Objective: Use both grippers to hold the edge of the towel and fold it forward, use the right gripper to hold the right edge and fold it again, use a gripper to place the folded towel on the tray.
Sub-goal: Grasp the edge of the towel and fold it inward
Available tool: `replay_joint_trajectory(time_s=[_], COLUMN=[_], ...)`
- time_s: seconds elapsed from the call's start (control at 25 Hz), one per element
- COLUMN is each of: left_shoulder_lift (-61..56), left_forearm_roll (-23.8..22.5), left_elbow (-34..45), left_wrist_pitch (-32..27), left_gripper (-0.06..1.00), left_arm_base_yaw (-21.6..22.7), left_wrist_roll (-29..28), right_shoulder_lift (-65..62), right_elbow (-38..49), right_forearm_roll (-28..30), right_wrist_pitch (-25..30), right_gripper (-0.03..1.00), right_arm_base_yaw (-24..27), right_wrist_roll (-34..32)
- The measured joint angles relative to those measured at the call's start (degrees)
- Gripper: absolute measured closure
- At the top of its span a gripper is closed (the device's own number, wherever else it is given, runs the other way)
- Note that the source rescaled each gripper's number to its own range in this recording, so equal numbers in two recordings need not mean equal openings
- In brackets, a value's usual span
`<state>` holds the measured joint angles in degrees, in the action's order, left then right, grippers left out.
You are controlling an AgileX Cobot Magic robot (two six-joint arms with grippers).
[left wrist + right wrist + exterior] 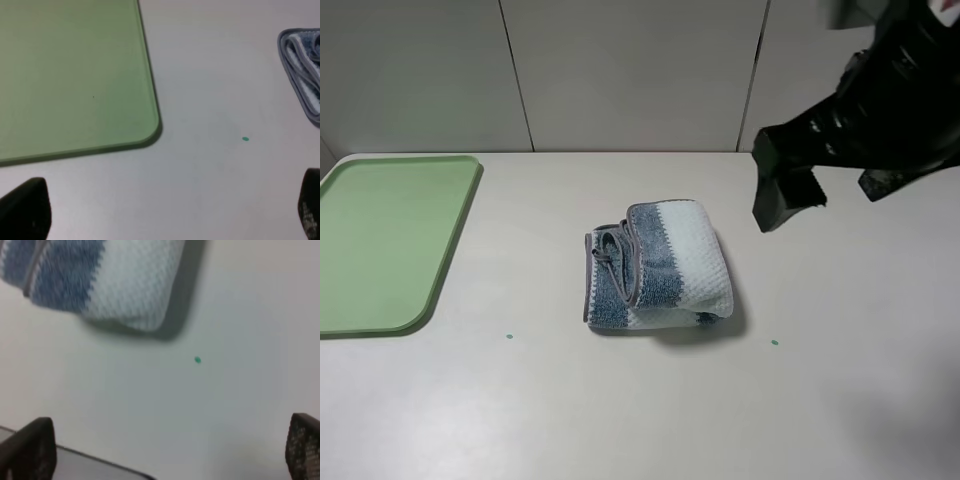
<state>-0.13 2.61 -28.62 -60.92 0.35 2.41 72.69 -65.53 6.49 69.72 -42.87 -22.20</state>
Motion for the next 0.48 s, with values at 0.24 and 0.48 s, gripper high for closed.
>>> replay_joint_trajectory(time_s=[0.24, 0.48], left_shoulder_lift=[0.0, 0.0], left_forearm_roll=[0.0, 0.0], left_elbow=[0.0, 0.0], left_wrist_pitch=[0.0, 0.0], left_gripper=[-0.04, -0.04], left_arm_base_yaw=[0.0, 0.0], left_wrist_roll=[0.0, 0.0], right_shoulder_lift=[-9.2, -18.6], right_elbow=[5.9, 11.7], right_forearm_roll=[0.4, 2.3], right_wrist_pitch=[0.0, 0.0], right_gripper=[-0.03, -0.03], right_arm_base_yaw=[0.0, 0.0], right_wrist_roll=[0.0, 0.0])
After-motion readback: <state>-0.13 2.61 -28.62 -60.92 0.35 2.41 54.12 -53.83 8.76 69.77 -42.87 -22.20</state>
